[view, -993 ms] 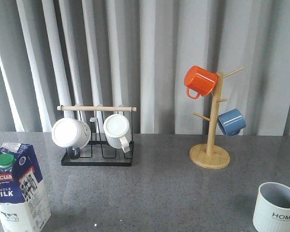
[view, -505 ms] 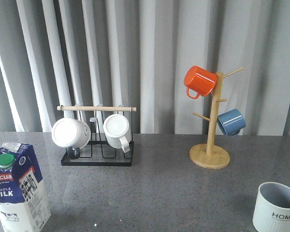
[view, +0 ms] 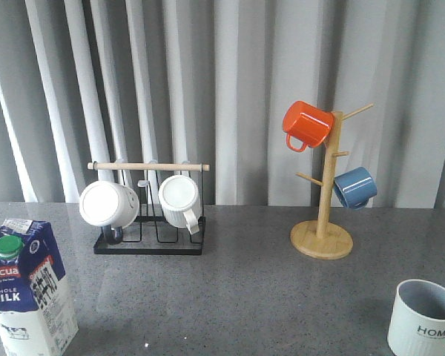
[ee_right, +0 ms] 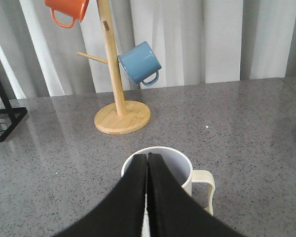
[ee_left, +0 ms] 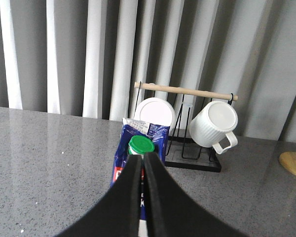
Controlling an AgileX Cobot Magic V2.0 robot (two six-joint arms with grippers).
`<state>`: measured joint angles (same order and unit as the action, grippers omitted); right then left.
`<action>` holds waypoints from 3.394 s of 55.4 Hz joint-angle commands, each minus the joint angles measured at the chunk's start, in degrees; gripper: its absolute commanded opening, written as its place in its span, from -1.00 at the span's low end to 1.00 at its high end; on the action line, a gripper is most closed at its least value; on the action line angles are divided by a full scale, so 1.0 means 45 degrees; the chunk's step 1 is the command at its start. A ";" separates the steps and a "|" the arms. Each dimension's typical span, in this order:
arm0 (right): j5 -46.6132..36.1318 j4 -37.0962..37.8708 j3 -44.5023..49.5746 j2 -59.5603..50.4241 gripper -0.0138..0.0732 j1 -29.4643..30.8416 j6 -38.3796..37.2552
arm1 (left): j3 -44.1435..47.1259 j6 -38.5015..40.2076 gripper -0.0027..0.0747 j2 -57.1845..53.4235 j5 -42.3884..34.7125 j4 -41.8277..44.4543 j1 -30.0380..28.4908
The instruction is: Place milk next to cup
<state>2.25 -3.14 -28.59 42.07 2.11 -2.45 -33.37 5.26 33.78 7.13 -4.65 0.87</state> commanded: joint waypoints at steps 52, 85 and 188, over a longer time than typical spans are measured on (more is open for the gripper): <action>-0.1109 -0.0121 -0.0903 0.0031 0.61 0.0082 0.2117 | -0.0440 -0.0358 0.48 0.0068 -0.1487 -0.0027 0.1298; -0.6486 -0.1309 0.2337 0.3059 0.60 0.1837 0.2356 | -0.0440 -0.0382 0.48 0.0068 -0.1333 0.0019 0.1861; -1.4342 -0.0629 0.0611 1.2134 0.60 0.1980 0.3466 | -0.0440 -0.0923 0.48 0.0068 -0.1340 -0.0031 0.1861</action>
<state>-57.86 -6.35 -24.20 97.84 10.76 12.58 -33.37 1.05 33.78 5.20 -4.44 8.88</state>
